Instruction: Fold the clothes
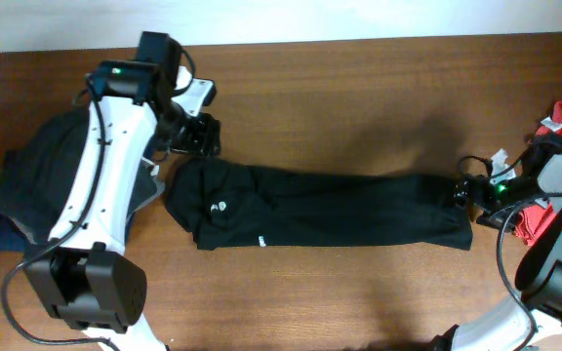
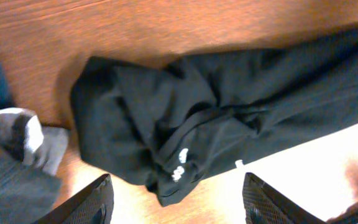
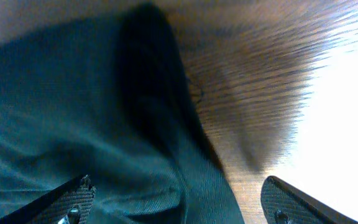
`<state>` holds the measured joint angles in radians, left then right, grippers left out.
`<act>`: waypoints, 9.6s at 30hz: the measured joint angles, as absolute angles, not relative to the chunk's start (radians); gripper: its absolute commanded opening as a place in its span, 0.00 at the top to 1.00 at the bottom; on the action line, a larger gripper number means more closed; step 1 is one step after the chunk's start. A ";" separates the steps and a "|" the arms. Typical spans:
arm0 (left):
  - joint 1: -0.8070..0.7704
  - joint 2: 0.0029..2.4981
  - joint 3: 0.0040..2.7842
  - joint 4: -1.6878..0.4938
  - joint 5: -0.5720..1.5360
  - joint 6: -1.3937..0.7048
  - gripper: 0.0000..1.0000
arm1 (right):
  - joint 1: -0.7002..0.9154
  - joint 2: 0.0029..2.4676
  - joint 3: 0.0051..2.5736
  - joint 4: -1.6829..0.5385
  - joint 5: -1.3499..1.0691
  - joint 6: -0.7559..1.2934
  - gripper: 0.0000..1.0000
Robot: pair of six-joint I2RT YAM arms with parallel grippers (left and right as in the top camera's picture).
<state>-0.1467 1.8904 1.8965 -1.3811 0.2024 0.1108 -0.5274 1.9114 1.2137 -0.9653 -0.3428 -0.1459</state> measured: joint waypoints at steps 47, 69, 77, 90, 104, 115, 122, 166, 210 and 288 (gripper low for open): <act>-0.064 1.890 1.897 -1.432 0.139 0.111 0.34 | -0.163 1.711 1.385 -1.126 -0.258 -0.064 0.96; -0.064 1.887 1.897 -1.459 0.138 0.111 0.34 | 0.288 1.828 1.385 -1.005 -0.230 0.166 0.52; -0.064 1.881 1.897 -1.459 0.138 0.111 0.32 | 0.242 1.828 1.385 -0.999 -0.244 0.165 0.46; -0.064 1.881 1.897 -1.452 0.138 0.111 0.32 | 0.047 1.828 1.342 -0.942 -0.321 0.160 0.96; -0.064 1.881 1.897 -1.451 0.137 0.111 0.27 | 0.346 1.866 1.201 -0.929 -0.669 -0.099 0.96; -0.036 1.880 1.892 -1.447 0.183 0.107 0.18 | 0.256 1.802 1.284 -0.961 -0.735 -0.243 0.89; -0.037 1.856 1.661 -1.279 0.387 0.053 0.17 | 0.110 1.761 1.333 -0.962 -0.699 -0.167 0.67; 0.097 1.857 1.107 -0.761 0.562 -0.033 0.13 | -0.112 1.761 1.333 -1.045 -0.632 -0.078 0.73; -0.228 1.805 1.668 -1.132 0.330 0.061 1.00 | -0.112 1.761 1.333 -1.059 -0.625 -0.078 0.73; -0.219 2.013 1.848 -1.193 0.219 0.003 0.84 | 0.327 1.820 1.341 -0.479 -0.688 0.073 0.96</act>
<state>-0.2188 2.0132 1.8484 -1.1927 0.2188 0.0032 0.3275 1.8198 1.3407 -0.4793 -0.6880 0.0727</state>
